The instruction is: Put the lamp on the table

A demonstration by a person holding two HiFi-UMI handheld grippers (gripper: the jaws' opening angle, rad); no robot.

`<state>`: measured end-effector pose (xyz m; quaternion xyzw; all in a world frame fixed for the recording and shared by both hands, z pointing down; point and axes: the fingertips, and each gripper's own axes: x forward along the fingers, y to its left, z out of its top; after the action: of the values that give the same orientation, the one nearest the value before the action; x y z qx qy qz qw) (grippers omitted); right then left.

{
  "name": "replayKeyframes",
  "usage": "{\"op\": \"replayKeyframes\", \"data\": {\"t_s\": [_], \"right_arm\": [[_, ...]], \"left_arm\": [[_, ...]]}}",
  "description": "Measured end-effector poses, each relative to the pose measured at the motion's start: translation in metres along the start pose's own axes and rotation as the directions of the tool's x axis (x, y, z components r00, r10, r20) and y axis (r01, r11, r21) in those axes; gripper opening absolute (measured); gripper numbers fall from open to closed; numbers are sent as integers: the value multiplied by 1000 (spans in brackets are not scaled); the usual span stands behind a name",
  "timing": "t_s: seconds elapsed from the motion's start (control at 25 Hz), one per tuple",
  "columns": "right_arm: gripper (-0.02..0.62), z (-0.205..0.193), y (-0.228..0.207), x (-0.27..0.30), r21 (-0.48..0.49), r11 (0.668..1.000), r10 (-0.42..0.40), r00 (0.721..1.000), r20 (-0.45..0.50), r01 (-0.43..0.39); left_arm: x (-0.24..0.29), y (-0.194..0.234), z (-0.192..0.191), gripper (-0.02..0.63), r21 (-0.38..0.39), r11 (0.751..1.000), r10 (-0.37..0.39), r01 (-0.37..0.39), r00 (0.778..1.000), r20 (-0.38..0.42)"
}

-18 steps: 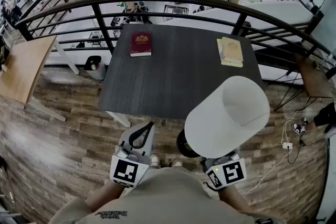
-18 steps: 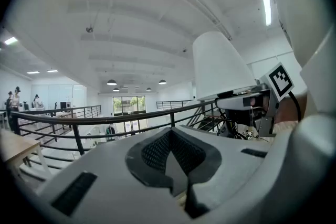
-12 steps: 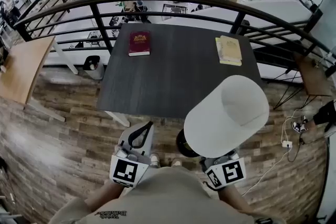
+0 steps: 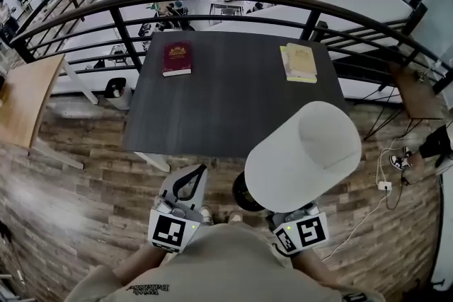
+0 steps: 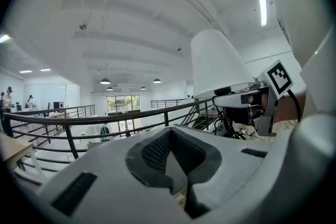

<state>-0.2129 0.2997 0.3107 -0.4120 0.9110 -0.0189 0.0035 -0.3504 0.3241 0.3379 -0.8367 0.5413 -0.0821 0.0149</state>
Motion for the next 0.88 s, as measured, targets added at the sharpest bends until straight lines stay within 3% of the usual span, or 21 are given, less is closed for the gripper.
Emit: {"op": "replayKeyframes", "data": {"t_s": [0.48,0.6,0.88], "right_arm": [[135,-2,-40,-29,-12,998,-57,998,-3,57],[135,0,-52,-36,-13,997,-73,997,8,73],[135,1,-96,-68,-19,992,-122,992,12,122]], "left_arm": [[32,-39,11,6,20,998,-57,57,998,9],[41,-49,10,6,-1,998,-60,60,998,-22],[74,-93,21,6,35,994,-104,105,994,-14]]}}
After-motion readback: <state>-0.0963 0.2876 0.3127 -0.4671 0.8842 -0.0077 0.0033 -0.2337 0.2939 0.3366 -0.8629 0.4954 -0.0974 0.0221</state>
